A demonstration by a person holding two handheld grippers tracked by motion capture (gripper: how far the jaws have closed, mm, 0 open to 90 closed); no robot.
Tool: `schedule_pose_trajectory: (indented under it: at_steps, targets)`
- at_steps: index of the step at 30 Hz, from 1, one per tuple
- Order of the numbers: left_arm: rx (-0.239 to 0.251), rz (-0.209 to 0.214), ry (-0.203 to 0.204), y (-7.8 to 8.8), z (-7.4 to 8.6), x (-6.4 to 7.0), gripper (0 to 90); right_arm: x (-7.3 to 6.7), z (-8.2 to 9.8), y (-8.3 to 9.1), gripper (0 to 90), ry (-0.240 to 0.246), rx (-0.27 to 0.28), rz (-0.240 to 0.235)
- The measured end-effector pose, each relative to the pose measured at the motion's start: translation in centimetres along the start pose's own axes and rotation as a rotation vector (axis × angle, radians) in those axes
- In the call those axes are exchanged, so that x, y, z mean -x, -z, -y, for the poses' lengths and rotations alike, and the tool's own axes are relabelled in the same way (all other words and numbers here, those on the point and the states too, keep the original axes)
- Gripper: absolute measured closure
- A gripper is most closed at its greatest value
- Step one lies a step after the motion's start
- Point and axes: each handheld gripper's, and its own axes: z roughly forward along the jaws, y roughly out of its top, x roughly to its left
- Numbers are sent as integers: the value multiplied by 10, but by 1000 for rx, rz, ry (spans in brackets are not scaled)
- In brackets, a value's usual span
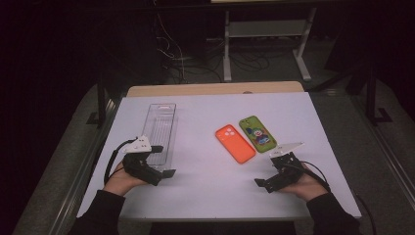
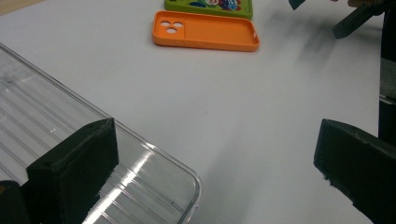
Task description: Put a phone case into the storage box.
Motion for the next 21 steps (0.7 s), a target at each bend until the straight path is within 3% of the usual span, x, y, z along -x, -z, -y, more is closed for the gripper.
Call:
schedule_pose_trajectory:
  at_steps: [8,11,21]
  targets:
    - [7,1,19,0,0,0,0,1,-12,6,0,-33,-1,19]
    - [4,0,5,1,0,0,0,1,-20,7,0,-37,0,32]
    - [17,-3,18,2,0,0,0,4,-47,-1,0,-46,0,59]
